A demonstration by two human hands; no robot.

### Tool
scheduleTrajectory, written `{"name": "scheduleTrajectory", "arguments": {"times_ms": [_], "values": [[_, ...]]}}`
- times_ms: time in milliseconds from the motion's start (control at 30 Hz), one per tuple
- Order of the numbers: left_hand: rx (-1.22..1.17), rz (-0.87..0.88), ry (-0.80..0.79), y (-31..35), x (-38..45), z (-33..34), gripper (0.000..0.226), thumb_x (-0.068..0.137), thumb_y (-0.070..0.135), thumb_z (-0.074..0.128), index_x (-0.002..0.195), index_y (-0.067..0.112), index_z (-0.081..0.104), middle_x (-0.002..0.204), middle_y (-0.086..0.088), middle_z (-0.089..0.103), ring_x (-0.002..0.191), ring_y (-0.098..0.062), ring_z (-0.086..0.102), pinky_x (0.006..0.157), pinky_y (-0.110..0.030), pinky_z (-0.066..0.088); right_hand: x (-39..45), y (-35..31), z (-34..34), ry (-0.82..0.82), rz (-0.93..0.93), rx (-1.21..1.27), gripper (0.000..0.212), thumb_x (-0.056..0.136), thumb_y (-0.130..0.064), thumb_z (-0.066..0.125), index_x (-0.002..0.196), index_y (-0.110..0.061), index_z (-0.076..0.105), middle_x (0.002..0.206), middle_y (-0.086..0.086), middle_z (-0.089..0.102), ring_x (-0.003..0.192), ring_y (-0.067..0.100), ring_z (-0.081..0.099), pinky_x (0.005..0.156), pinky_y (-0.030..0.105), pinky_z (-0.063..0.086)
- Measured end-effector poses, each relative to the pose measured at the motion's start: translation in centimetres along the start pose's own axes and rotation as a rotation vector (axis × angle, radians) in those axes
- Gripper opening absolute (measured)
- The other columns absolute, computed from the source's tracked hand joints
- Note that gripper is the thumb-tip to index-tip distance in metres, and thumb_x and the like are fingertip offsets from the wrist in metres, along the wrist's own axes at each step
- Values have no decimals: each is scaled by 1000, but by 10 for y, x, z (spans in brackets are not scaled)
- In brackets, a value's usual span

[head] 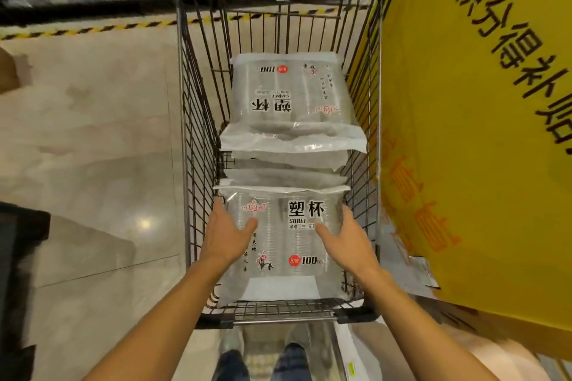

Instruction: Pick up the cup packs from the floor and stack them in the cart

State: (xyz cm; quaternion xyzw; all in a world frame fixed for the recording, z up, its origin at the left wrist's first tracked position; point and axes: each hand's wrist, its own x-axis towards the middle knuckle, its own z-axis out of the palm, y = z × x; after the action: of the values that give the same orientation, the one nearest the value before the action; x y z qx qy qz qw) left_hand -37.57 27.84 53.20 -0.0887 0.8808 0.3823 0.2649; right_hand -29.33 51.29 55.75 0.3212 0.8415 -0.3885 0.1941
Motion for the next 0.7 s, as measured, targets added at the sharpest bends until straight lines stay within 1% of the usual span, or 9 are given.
{"name": "scheduleTrajectory", "arguments": {"times_ms": [33,100,167,267,367,433,500,567,700], "values": [[23,24,7,11,-2,-8,98,79,68,66,155,21,25,152,-8,46,137,-30,48,111,-55,44,-5,-14,-11,16,-35,-17,85,95,-67,56,163,-23,28,153,9,57,135,33,58,107,49,50],[95,66,11,35,-5,-25,102,72,87,49,151,25,33,148,-6,52,131,-27,54,107,-54,48,-17,-41,-38,41,-89,-71,85,97,-67,55,163,-21,28,153,10,56,136,34,57,106,49,50],[207,98,6,67,-15,-46,102,75,86,37,154,23,34,151,-8,50,134,-30,52,108,-56,46,-31,-66,-67,75,-150,-156,82,99,-66,54,163,-22,28,151,13,56,135,36,56,106,49,51],[414,185,27,129,-52,-84,101,78,85,19,156,24,35,154,-11,46,136,-33,49,108,-57,44,-60,-99,-113,134,-232,-284,82,98,-69,52,163,-24,32,151,11,57,135,35,57,105,50,51],[548,302,40,184,-89,-119,88,92,78,23,160,23,31,157,-14,43,139,-35,46,112,-56,41,-96,-123,-161,230,-282,-376,82,96,-72,51,161,-25,36,152,9,57,135,34,57,105,52,52],[595,393,83,218,-111,-139,86,93,78,23,160,25,33,154,-14,47,137,-35,48,111,-58,41,-123,-132,-192,312,-299,-414,82,96,-74,49,160,-25,38,152,9,57,135,33,57,105,50,53],[637,484,111,249,-131,-152,87,92,80,24,159,26,33,155,-12,46,138,-35,47,112,-60,39,-151,-135,-220,395,-290,-447,82,96,-75,47,160,-25,39,152,8,57,136,32,57,105,48,52],[697,582,128,279,-144,-159,84,93,80,23,158,27,35,158,-10,43,141,-32,45,115,-60,35,-178,-132,-244,472,-241,-459,82,96,-77,46,161,-27,38,154,7,55,138,31,56,105,48,51],[822,758,106,333,-170,-150,89,91,83,17,159,28,33,161,-11,39,143,-34,44,116,-63,33,-233,-110,-274,626,-96,-417,81,95,-78,45,161,-31,39,156,6,53,141,31,52,109,49,48]]}}
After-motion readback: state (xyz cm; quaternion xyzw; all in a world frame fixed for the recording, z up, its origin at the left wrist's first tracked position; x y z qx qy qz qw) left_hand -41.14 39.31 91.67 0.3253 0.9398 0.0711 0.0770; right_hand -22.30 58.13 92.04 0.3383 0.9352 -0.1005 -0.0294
